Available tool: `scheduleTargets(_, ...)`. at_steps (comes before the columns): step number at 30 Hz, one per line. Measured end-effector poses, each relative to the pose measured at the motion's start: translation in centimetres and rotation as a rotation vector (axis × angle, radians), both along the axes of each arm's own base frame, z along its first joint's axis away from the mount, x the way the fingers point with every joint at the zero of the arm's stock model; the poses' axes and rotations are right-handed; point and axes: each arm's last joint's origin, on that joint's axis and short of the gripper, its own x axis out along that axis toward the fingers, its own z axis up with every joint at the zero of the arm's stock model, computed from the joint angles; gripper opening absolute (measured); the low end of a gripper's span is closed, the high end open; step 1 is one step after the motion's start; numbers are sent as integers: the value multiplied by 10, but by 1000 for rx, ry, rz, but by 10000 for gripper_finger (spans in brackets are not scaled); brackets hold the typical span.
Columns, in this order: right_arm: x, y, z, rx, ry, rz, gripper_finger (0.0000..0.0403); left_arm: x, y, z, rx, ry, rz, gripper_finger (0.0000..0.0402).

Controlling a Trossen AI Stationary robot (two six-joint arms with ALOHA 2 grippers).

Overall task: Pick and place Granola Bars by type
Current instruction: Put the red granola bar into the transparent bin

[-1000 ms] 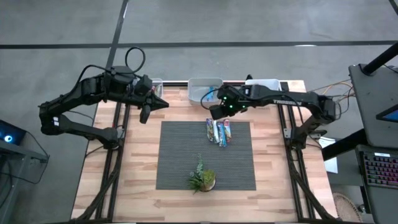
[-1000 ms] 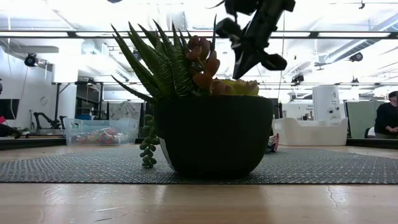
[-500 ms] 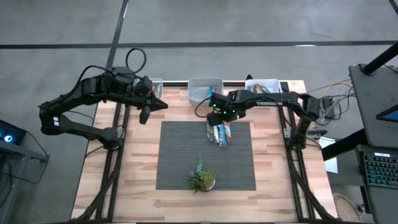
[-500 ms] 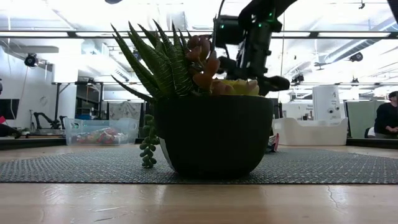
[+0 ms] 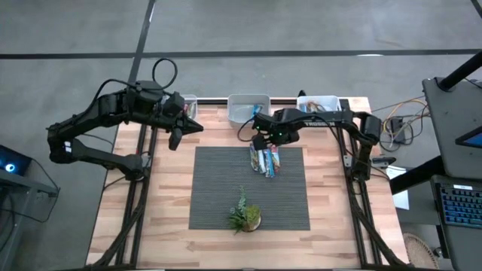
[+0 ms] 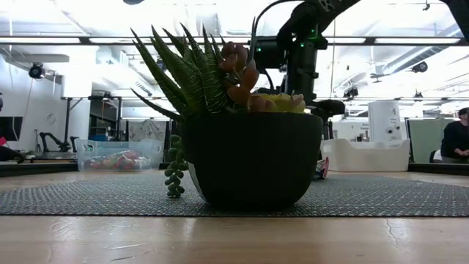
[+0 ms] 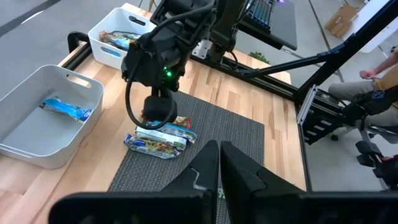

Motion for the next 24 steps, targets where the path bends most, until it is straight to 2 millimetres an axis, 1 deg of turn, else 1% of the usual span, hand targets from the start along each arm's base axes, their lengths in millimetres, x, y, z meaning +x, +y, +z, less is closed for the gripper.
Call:
scheduleTargets(7,-7,-7,-2,2,46,-41,314,0,0,0,-1,0,0,0)
scheduleTargets(18,-17,-3,-19,41,102,-84,295,0,0,0,-1,0,0,0)
scheduleTargets(24,-18,-3,-20,48,104,-84,288,0,0,0,-1,0,0,0)
